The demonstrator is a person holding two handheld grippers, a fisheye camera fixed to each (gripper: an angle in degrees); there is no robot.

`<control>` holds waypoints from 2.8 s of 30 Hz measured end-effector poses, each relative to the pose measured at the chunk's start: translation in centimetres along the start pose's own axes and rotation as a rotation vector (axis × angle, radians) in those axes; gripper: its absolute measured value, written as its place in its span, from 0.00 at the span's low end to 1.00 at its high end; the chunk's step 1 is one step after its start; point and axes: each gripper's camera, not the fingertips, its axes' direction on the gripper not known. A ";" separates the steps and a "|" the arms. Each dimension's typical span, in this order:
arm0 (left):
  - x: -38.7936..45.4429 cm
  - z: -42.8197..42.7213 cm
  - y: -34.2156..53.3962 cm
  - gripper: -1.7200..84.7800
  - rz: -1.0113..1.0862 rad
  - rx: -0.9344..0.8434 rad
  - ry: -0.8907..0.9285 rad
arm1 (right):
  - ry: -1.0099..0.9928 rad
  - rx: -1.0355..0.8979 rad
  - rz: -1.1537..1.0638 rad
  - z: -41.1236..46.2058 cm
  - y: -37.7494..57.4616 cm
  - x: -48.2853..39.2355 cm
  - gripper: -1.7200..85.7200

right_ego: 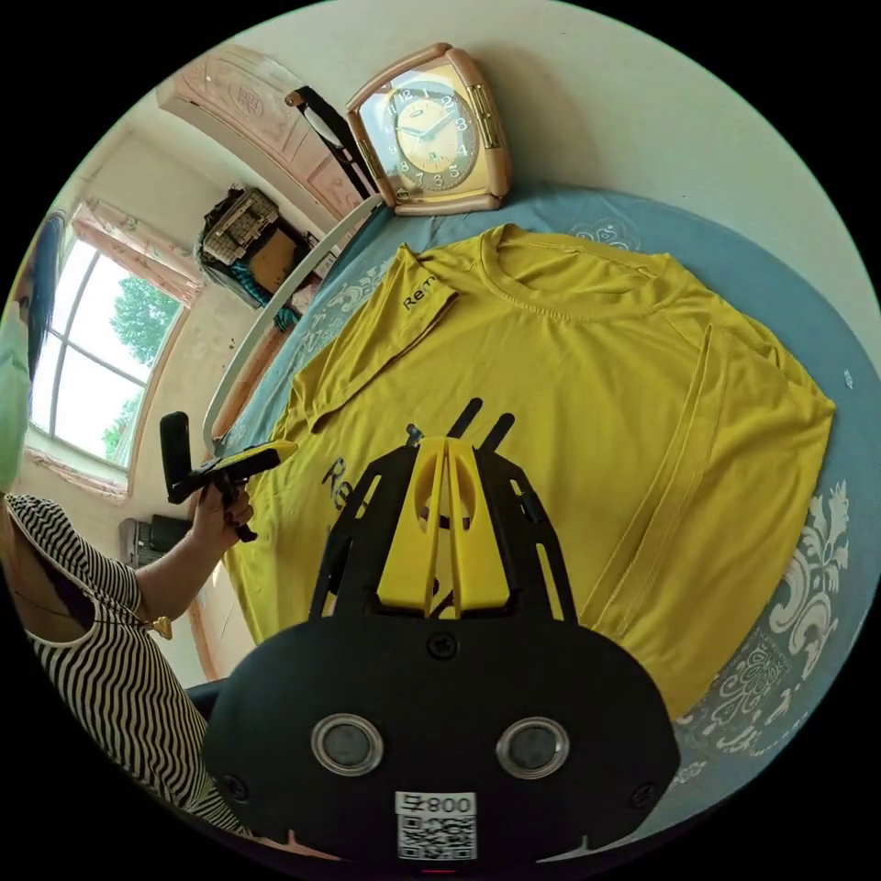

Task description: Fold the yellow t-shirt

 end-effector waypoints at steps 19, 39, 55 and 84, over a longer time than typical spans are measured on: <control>13.2 14.6 -19.5 0.07 0.364 -0.115 -0.171 | 0.101 0.111 0.127 -5.3 13.7 5.2 0.02; 17.3 19.9 -20.7 0.04 0.399 -0.192 -0.317 | 0.362 0.029 0.115 -4.1 20.2 6.2 0.02; 17.6 19.9 -22.6 0.05 0.309 -0.184 -0.230 | 0.362 -0.013 0.137 -0.8 22.9 5.8 0.02; 10.7 3.8 -0.1 0.02 0.255 -0.311 -0.156 | 0.464 -0.115 -0.078 5.1 29.4 3.5 0.04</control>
